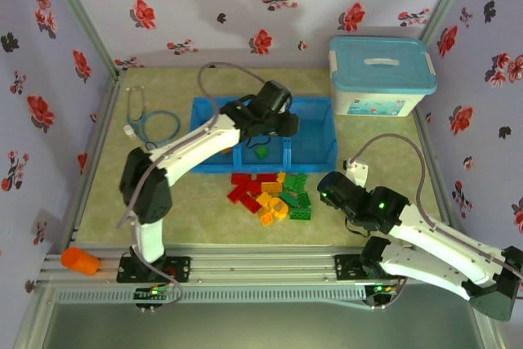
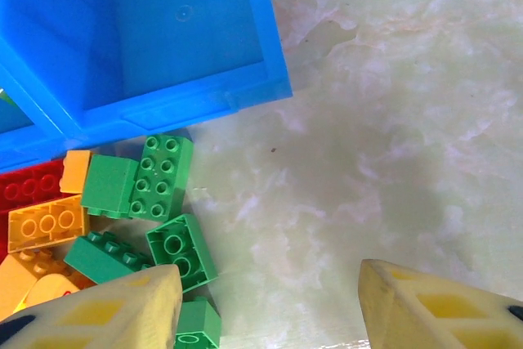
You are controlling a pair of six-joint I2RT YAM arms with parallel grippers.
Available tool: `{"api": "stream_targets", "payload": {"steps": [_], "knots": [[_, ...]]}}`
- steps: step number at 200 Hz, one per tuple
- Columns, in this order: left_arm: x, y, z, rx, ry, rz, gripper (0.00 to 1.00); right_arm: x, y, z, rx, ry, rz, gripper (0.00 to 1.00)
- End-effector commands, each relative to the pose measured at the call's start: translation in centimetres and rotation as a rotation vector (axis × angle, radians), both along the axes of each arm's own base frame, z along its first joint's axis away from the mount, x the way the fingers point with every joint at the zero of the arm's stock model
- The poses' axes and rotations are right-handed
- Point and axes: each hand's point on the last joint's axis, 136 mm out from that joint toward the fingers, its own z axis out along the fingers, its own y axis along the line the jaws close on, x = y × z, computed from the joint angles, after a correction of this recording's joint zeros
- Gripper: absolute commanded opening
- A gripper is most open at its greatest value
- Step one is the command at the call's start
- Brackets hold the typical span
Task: Sort the legos into containers by color
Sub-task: Place the lego in the container.
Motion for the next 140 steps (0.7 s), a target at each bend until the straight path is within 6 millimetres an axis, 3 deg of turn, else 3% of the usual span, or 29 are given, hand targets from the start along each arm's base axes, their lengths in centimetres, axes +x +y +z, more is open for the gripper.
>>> {"api": "stream_targets", "payload": {"steps": [1, 40, 76, 108, 140], "knots": [[-0.1, -2.0, -0.8, 0.028, 0.026, -0.085, 0.35, -0.2, -0.6, -0.3, -0.021, 0.008, -0.010, 0.59], [0.7, -4.8, -2.6, 0.055, 0.046, -0.124, 0.35, -0.1, -0.3, -0.1, -0.014, 0.001, 0.004, 0.59], [1.4, -5.7, -3.1, 0.070, 0.047, -0.133, 0.37, -0.2, 0.0, -0.1, -0.008, 0.008, 0.022, 0.60], [1.5, -5.9, -1.4, 0.056, 0.028, -0.149, 0.71, -0.2, 1.4, 0.0, 0.024, 0.015, 0.091, 0.64], [1.0, -5.3, 1.8, 0.023, -0.011, -0.154, 0.76, -0.2, 3.1, 0.6, 0.061, 0.012, 0.164, 0.66]]}}
